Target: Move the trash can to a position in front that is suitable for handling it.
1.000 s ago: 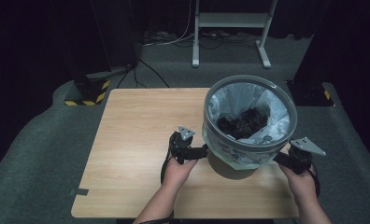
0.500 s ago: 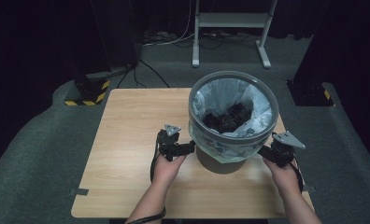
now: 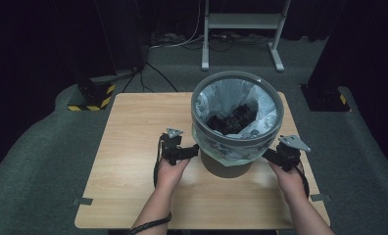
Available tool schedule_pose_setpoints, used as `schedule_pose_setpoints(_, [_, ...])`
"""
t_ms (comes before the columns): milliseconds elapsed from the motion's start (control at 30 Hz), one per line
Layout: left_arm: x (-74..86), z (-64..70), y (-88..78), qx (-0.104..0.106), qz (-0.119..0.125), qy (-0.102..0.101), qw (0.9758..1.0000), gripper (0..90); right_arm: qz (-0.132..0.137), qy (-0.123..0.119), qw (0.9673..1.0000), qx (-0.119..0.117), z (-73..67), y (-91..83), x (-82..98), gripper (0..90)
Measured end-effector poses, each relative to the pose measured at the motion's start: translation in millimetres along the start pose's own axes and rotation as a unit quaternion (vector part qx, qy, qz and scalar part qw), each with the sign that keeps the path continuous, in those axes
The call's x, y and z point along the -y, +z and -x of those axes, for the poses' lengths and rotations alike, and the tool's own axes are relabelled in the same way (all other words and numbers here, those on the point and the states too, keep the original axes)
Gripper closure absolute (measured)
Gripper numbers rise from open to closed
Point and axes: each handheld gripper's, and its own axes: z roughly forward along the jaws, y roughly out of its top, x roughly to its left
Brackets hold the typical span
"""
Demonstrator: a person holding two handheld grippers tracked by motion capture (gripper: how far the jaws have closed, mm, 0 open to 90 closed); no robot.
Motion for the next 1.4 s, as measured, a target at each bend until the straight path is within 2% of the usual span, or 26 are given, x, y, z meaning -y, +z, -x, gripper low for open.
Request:
schedule_pose_setpoints(133, [1.7,0.6,-1.5,0.011,0.000,0.004,0.9999,14.0,-0.004,0.002,0.9999,-0.009,1.7,0.7,2.4,23.1])
schedule_pose_setpoints(167, [-0.1,1.3,-0.5,0.002,0.001,0.010,0.9999,14.1,-0.006,0.009,0.9999,-0.012,2.4,0.8,3.0,22.7])
schedule_pose_setpoints(267, [-2.7,-0.2,2.3,-0.004,-0.001,0.012,0.9999,14.2,-0.008,0.009,0.9999,-0.010,2.0,1.7,3.7,22.5])
schedule_pose_setpoints(367, [-8.6,-3.3,10.6,-0.027,0.015,0.036,0.9989,13.4,-0.012,0.029,0.9995,-0.009,3.4,5.3,3.0,22.6])
schedule_pose_setpoints(467, [-12.1,-6.2,15.6,-0.016,0.018,0.022,0.9995,14.1,-0.010,0.023,0.9997,-0.004,4.5,9.9,-1.3,24.1])
schedule_pose_setpoints(533, [-10.6,-7.9,14.8,0.000,0.020,0.018,0.9996,16.1,-0.016,0.037,0.9989,-0.025,7.1,12.1,-1.9,30.1])
schedule_pose_setpoints(567, [-9.7,-8.9,14.3,0.008,0.019,0.016,0.9997,17.1,-0.028,0.043,0.9980,-0.039,7.9,11.9,-1.8,31.8])
schedule_pose_setpoints(633, [-8.1,-8.9,13.1,0.016,0.013,0.010,0.9997,18.2,-0.031,0.027,0.9982,-0.043,6.6,9.4,-2.2,34.5])
schedule_pose_setpoints(667, [-8.1,-8.9,13.1,0.016,0.013,0.010,0.9997,19.1,-0.031,0.027,0.9982,-0.043,6.6,9.4,-2.2,34.5])
schedule_pose_setpoints(767, [-6.0,-7.4,8.2,0.019,0.012,0.023,0.9995,22.1,-0.027,0.003,0.9988,-0.040,1.3,4.4,-2.5,41.4])
schedule_pose_setpoints(933, [-2.8,-4.2,3.9,0.031,0.008,0.028,0.9991,22.5,-0.023,-0.006,0.9986,-0.048,2.2,-1.7,0.3,42.7])
schedule_pose_setpoints(967, [-1.0,-3.7,2.6,0.036,0.008,0.026,0.9990,22.7,-0.021,-0.007,0.9983,-0.054,3.5,-6.3,2.0,41.3])
schedule_pose_setpoints(1033, [0.5,-4.4,1.9,0.039,0.008,0.024,0.9989,21.8,-0.019,-0.020,0.9985,-0.048,4.4,-9.5,4.8,32.6])
schedule_pose_setpoints(1067, [0.5,-4.4,1.9,0.039,0.008,0.024,0.9989,20.2,-0.019,-0.020,0.9985,-0.048,4.4,-9.5,4.8,32.6])
schedule_pose_setpoints(1100, [2.6,-6.6,1.3,0.039,0.010,0.023,0.9989,16.8,-0.031,-0.015,0.9982,-0.049,7.1,-9.2,7.0,22.6])
schedule_pose_setpoints(1167, [4.4,-7.6,0.8,0.039,0.009,0.019,0.9990,15.2,-0.037,-0.012,0.9983,-0.042,10.2,-9.1,9.6,21.2])
schedule_pose_setpoints(1233, [14.0,-12.2,-3.0,0.026,0.001,0.032,0.9991,14.3,-0.041,-0.008,0.9985,-0.034,14.1,-9.7,12.9,20.9])
schedule_pose_setpoints(1267, [14.0,-12.2,-3.0,0.026,0.001,0.032,0.9991,14.3,-0.041,-0.008,0.9985,-0.034,14.1,-9.7,12.9,20.9])
schedule_pose_setpoints(1300, [24.8,-17.8,-9.5,0.030,-0.009,0.037,0.9988,14.4,-0.050,0.001,0.9985,-0.020,18.7,-10.0,17.7,15.9])
schedule_pose_setpoints(1333, [24.8,-17.8,-9.5,0.030,-0.009,0.037,0.9988,14.4,-0.050,0.001,0.9985,-0.020,18.7,-10.0,17.7,15.9])
schedule_pose_setpoints(1367, [30.6,-21.3,-13.1,0.028,-0.021,0.040,0.9986,14.4,-0.065,0.013,0.9976,-0.016,23.8,-10.0,22.7,15.7])
schedule_pose_setpoints(1400, [42.3,-28.5,-22.3,0.026,-0.045,0.043,0.9977,14.3,-0.072,0.020,0.9971,-0.016,25.6,-9.7,25.3,15.7])
